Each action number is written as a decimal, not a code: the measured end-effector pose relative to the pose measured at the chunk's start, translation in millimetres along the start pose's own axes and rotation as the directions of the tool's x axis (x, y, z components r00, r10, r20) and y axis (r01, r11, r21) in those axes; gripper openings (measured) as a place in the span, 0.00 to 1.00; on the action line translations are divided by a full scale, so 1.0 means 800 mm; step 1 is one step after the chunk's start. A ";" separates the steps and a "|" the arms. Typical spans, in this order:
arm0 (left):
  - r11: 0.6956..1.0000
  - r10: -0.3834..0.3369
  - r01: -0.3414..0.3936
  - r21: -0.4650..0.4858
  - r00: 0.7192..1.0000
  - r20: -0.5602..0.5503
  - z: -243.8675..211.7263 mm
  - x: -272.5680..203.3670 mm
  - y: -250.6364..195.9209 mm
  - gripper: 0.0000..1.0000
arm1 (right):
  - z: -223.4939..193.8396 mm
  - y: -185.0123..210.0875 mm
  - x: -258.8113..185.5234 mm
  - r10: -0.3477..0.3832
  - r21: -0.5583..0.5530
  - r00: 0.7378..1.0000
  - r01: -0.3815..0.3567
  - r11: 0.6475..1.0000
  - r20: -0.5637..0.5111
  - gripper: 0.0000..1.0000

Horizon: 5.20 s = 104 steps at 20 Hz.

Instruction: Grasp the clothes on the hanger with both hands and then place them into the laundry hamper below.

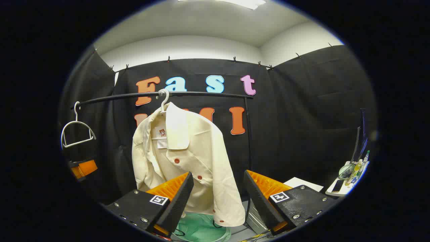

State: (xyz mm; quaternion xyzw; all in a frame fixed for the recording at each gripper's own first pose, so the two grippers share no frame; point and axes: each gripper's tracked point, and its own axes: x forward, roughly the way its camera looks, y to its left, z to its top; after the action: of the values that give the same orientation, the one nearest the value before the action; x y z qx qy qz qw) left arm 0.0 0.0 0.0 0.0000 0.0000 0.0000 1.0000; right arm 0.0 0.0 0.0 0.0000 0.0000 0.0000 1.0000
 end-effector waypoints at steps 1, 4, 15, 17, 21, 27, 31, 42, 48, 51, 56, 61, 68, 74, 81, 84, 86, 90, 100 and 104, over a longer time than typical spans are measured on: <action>1.000 -0.002 0.002 -0.001 1.000 0.002 0.002 -0.002 -0.001 0.81 | 0.001 0.001 -0.003 0.003 -0.005 1.000 -0.003 1.000 0.002 0.94; 1.000 -0.014 0.014 -0.007 1.000 0.006 0.008 -0.004 -0.003 0.81 | 0.001 0.007 -0.005 0.009 -0.016 1.000 -0.009 1.000 0.001 0.94; 1.000 -0.019 0.020 0.019 1.000 -0.024 -0.001 0.004 -0.002 0.81 | -0.013 0.018 -0.005 -0.001 -0.049 1.000 0.000 0.999 -0.020 0.94; 1.000 -0.021 0.021 0.018 0.999 -0.027 -0.001 0.007 0.000 0.81 | -0.016 0.021 -0.003 -0.004 -0.059 1.000 0.002 0.998 -0.024 0.94; 1.000 -0.017 0.018 0.018 0.999 -0.040 -0.007 0.008 0.002 0.81 | -0.020 0.038 0.007 0.007 -0.060 1.000 -0.009 0.998 -0.030 0.94; 1.000 -0.008 0.010 0.024 0.999 -0.049 -0.018 0.010 0.004 0.81 | -0.027 0.074 0.048 0.050 -0.045 0.998 -0.052 0.998 -0.039 0.94; 1.000 0.002 -0.001 0.014 0.998 -0.062 -0.025 0.004 0.016 0.81 | -0.031 0.102 0.076 0.081 -0.061 0.996 -0.084 0.995 -0.042 0.94; 0.998 0.053 -0.051 0.037 0.997 -0.064 -0.027 0.016 0.040 0.81 | -0.030 0.131 0.174 0.085 -0.095 0.995 -0.089 0.992 -0.046 0.95; 0.997 0.077 -0.076 0.021 0.994 -0.077 -0.033 0.026 0.053 0.78 | -0.046 0.132 0.223 0.062 -0.091 0.995 -0.069 0.993 -0.077 0.95; 0.996 0.087 -0.086 0.015 0.993 -0.085 -0.037 0.030 0.058 0.78 | -0.049 0.129 0.245 0.044 -0.082 0.996 -0.051 0.995 -0.082 0.95; 0.995 0.103 -0.101 0.021 0.990 -0.092 -0.042 0.037 0.064 0.81 | -0.055 0.125 0.272 0.043 -0.091 0.996 -0.050 0.995 -0.082 0.91; 0.995 0.102 -0.100 0.022 0.989 -0.103 -0.047 0.045 0.062 0.78 | -0.058 0.123 0.276 0.060 -0.062 0.994 -0.066 0.996 -0.089 0.64; 0.999 0.049 -0.048 0.011 0.991 -0.121 -0.052 0.065 0.030 0.81 | -0.056 0.119 0.250 0.100 -0.035 0.988 -0.105 0.994 -0.116 0.22; 0.999 -0.050 0.047 -0.028 0.989 -0.136 -0.060 0.087 -0.034 0.84 | -0.049 0.116 0.228 0.135 -0.037 0.984 -0.140 0.989 -0.120 0.03; 0.989 -0.140 0.132 -0.058 0.976 -0.167 -0.069 0.122 -0.094 0.84 | -0.042 0.112 0.210 0.170 -0.036 0.977 -0.176 0.984 -0.130 0.03; 0.988 -0.153 0.147 -0.053 0.974 -0.167 -0.068 0.142 -0.115 0.81 | -0.036 0.106 0.199 0.179 -0.036 0.976 -0.185 0.982 -0.127 0.03; 0.989 -0.151 0.146 -0.038 0.975 -0.164 -0.069 0.159 -0.122 0.81 | -0.034 0.102 0.195 0.184 -0.042 0.975 -0.191 0.981 -0.128 0.03; 0.988 -0.154 0.153 -0.021 0.971 -0.180 -0.079 0.196 -0.134 0.81 | -0.030 0.096 0.194 0.188 -0.043 0.974 -0.195 0.980 -0.127 0.03; 0.992 -0.127 0.129 -0.006 0.962 -0.241 -0.118 0.272 -0.142 0.81 | -0.020 0.083 0.195 0.182 -0.053 0.975 -0.189 0.980 -0.126 0.03; 0.989 -0.149 0.144 -0.036 0.963 -0.224 -0.114 0.284 -0.150 0.82 | -0.019 0.083 0.194 0.182 -0.055 0.975 -0.190 0.980 -0.127 0.03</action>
State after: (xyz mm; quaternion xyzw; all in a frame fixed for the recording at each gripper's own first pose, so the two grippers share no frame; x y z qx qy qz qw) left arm 227.4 -119.6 -91.0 -0.0097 0.1140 -0.0739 0.9907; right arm 155.3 66.3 -14.9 -0.0336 0.0608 0.0937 0.9932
